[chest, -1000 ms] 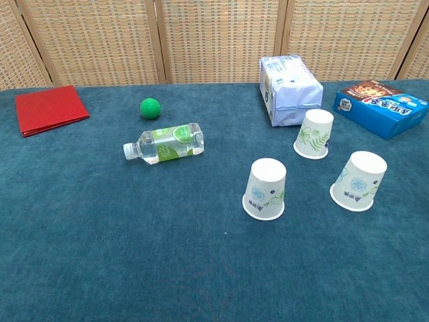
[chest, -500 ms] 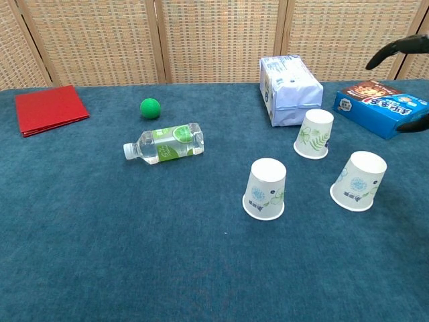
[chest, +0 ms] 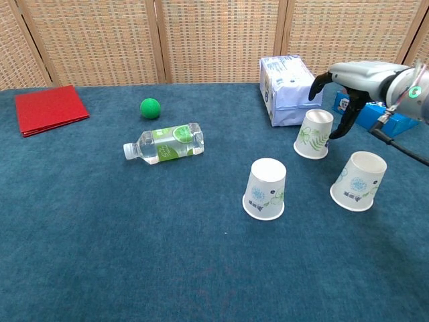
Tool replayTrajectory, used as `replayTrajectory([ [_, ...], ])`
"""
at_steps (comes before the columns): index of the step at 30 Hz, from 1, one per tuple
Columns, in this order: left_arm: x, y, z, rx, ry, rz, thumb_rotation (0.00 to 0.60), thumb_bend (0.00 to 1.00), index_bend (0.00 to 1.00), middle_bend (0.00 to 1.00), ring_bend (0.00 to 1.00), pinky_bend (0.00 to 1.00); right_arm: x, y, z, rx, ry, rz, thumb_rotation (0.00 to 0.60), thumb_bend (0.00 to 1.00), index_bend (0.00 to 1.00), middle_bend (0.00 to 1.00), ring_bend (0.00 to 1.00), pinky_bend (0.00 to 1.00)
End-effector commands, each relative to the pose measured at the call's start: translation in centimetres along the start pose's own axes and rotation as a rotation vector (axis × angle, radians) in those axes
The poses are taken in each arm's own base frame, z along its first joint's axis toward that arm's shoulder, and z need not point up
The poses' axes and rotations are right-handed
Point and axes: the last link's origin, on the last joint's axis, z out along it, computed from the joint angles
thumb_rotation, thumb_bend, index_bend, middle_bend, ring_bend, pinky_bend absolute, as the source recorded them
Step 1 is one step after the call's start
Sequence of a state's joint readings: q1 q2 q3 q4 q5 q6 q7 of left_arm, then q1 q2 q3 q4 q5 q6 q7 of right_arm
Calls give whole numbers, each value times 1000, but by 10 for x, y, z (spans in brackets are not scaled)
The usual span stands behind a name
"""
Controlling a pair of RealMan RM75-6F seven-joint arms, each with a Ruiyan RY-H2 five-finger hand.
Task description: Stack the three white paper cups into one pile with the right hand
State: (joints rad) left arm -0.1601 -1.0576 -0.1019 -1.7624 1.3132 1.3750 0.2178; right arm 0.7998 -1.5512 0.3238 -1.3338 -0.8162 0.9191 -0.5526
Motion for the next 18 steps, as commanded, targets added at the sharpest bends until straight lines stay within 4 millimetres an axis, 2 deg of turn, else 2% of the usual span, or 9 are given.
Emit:
replayTrajectory([
  [1,0,-1,3,6,-2,2,600,145,0,0,0,0,-7,-9,13,-15,-24,16,600,42,302,265,86,111],
  [5,-1,-2,5,18,-7,2,600,146,0,0,0,0,-10,-7,21,-37,-34,16,600,51,303,266,87,135],
  [10,-4,-3,8,25,-21,3,600,145,0,0,0,0,-14,0,29,-64,-46,26,600,56,303,279,147,168],
  [15,-7,-2,11,23,-33,9,600,145,0,0,0,0,-15,5,36,-83,-42,55,600,63,346,355,234,323],
  [18,-7,-2,11,25,-35,10,600,145,0,0,0,0,-15,6,38,-82,-40,57,600,72,414,421,285,365],
])
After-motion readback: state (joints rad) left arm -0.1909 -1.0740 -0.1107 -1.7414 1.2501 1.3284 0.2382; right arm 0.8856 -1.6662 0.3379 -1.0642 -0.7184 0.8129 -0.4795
